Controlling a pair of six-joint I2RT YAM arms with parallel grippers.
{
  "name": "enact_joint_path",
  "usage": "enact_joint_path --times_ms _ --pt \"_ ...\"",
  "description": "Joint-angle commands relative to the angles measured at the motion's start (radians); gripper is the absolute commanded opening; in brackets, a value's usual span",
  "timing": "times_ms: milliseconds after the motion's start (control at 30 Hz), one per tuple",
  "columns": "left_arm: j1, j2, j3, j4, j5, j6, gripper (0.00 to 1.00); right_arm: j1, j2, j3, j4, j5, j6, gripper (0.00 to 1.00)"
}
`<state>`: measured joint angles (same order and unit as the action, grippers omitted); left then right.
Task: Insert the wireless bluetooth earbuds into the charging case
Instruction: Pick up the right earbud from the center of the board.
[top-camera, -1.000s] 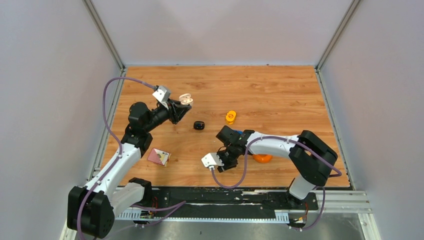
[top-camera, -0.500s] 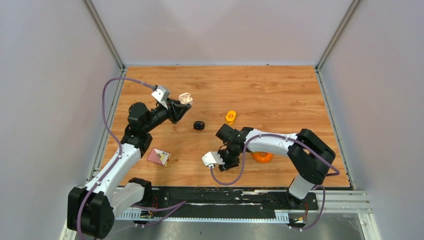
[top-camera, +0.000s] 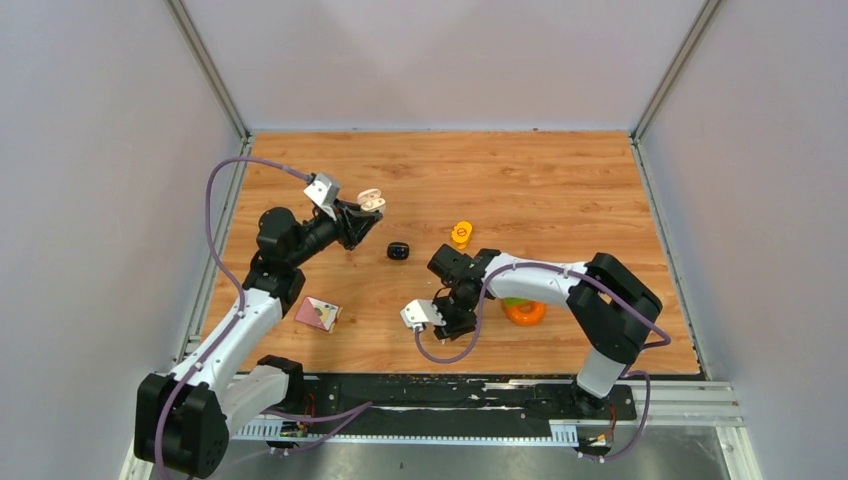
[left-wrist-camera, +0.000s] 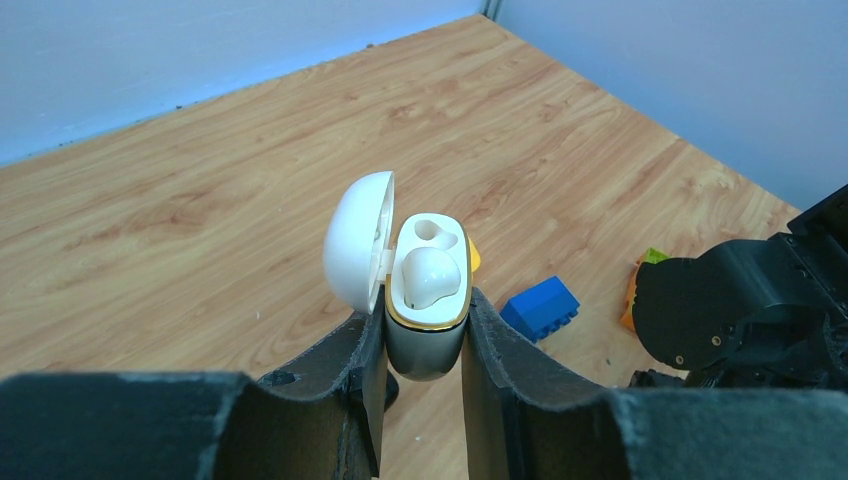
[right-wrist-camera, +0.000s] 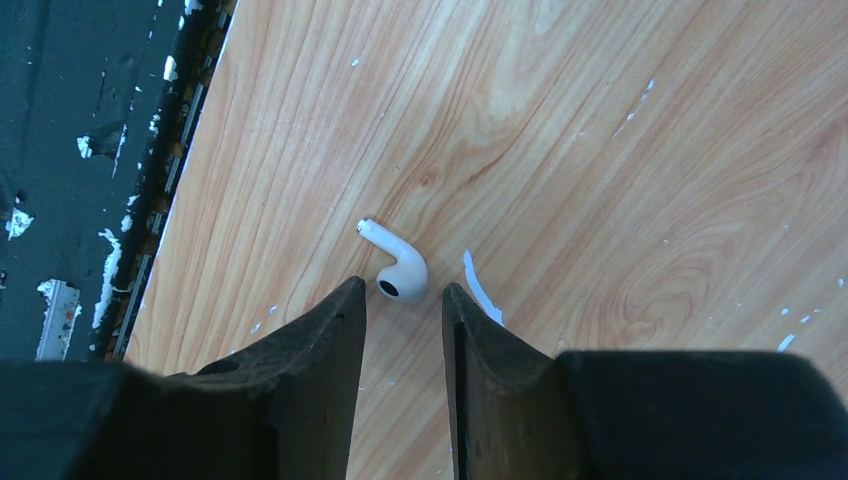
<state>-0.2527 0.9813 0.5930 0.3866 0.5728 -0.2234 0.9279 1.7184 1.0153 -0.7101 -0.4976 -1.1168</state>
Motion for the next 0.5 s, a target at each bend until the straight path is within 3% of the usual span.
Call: enact_joint_path --times_ms 0,467 --pt "0.007 -0.020 -0.006 0.054 -0.012 -0.014 0.02 0.001 0.055 -0.015 -0.020 0.002 0.031 0.35" --pt "0.007 -0.006 -0.001 0.058 -0.005 -0.017 0.02 0.041 0.018 -0.074 0.117 0.088 0.189 0.35"
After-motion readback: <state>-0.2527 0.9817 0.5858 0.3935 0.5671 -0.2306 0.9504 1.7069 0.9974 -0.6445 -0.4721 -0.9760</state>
